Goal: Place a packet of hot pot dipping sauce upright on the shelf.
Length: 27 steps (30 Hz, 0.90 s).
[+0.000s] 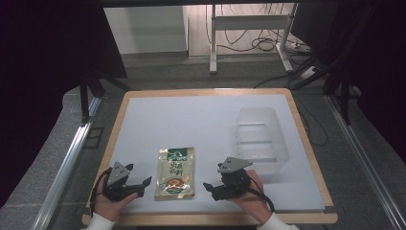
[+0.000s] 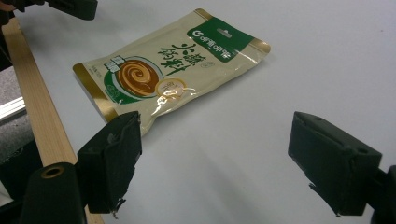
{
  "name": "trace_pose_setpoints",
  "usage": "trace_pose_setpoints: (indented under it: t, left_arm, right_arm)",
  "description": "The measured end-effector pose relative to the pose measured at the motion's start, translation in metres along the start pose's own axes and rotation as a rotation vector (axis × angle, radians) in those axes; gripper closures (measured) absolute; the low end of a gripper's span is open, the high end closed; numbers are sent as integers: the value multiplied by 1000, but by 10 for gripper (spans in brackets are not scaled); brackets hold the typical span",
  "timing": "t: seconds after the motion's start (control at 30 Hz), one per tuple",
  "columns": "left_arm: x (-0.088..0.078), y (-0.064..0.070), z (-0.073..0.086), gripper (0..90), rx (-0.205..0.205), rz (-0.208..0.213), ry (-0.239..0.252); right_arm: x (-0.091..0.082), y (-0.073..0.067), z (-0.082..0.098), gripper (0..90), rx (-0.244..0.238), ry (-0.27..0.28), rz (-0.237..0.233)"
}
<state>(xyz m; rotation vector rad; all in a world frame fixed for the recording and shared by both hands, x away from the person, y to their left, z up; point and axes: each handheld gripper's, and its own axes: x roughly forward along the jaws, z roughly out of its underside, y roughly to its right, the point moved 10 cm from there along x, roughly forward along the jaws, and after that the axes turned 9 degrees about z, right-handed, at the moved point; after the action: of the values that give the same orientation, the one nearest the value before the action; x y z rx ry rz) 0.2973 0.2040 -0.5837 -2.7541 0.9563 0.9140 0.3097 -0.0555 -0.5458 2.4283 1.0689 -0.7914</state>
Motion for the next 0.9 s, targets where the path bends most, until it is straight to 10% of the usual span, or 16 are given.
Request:
trace_pose_setpoints:
  t: [0.9]
  left_arm:
    - [2,1,4,153,-8,13,-6]
  right_arm:
    - [6,9,-58,158,-41,-16,-22]
